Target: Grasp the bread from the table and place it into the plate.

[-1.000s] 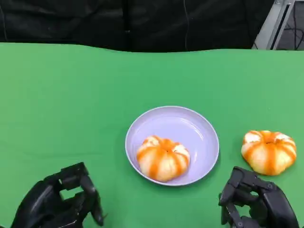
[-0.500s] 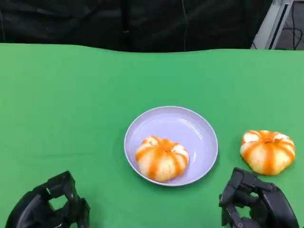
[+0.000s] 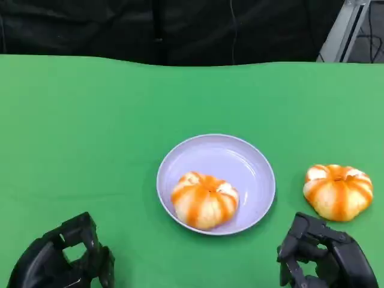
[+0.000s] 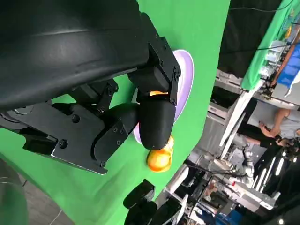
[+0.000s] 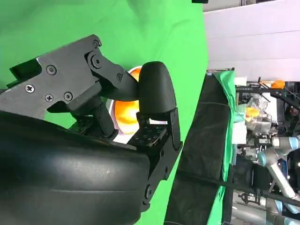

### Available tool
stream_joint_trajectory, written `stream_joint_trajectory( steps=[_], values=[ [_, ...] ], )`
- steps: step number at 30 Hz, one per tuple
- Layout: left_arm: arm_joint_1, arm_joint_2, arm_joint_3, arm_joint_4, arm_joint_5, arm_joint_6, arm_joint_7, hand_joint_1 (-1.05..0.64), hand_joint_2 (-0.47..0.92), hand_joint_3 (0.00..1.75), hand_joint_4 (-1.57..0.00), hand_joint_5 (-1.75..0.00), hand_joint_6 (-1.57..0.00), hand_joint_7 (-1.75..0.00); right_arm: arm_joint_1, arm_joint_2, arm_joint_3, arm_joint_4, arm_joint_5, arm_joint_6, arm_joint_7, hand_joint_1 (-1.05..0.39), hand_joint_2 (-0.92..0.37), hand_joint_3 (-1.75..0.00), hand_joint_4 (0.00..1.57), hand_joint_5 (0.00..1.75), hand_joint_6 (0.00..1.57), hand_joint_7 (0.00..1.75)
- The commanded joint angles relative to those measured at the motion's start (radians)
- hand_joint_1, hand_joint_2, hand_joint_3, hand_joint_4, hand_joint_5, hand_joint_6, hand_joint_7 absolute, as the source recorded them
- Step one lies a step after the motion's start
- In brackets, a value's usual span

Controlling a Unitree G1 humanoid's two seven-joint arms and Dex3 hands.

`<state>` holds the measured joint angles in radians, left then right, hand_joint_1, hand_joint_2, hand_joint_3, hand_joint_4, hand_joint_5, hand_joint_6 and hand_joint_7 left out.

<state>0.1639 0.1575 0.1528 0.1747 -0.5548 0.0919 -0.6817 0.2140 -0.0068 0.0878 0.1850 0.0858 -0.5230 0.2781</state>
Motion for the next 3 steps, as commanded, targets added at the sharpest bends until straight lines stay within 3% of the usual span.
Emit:
stream_joint_trajectory(
  steps=[1,3],
  values=[
    [0.006,0.002,0.021,-0.018,0.002,0.013,0.018,-0.12,0.54,1.20,-0.88,-1.75,-0.74,-1.72,0.005,-0.008,-0.006,-0.007,0.016,0.002,0.005,-0.12,-0.66,-1.03,0.79,1.75,0.74,1.53],
    [0.007,-0.002,0.024,-0.021,0.001,0.016,0.025,-0.11,0.53,1.24,-0.89,-1.75,-0.74,-1.72,0.006,-0.008,-0.006,-0.009,0.015,0.004,0.005,-0.12,-0.66,-1.03,0.79,1.75,0.74,1.53]
  ],
)
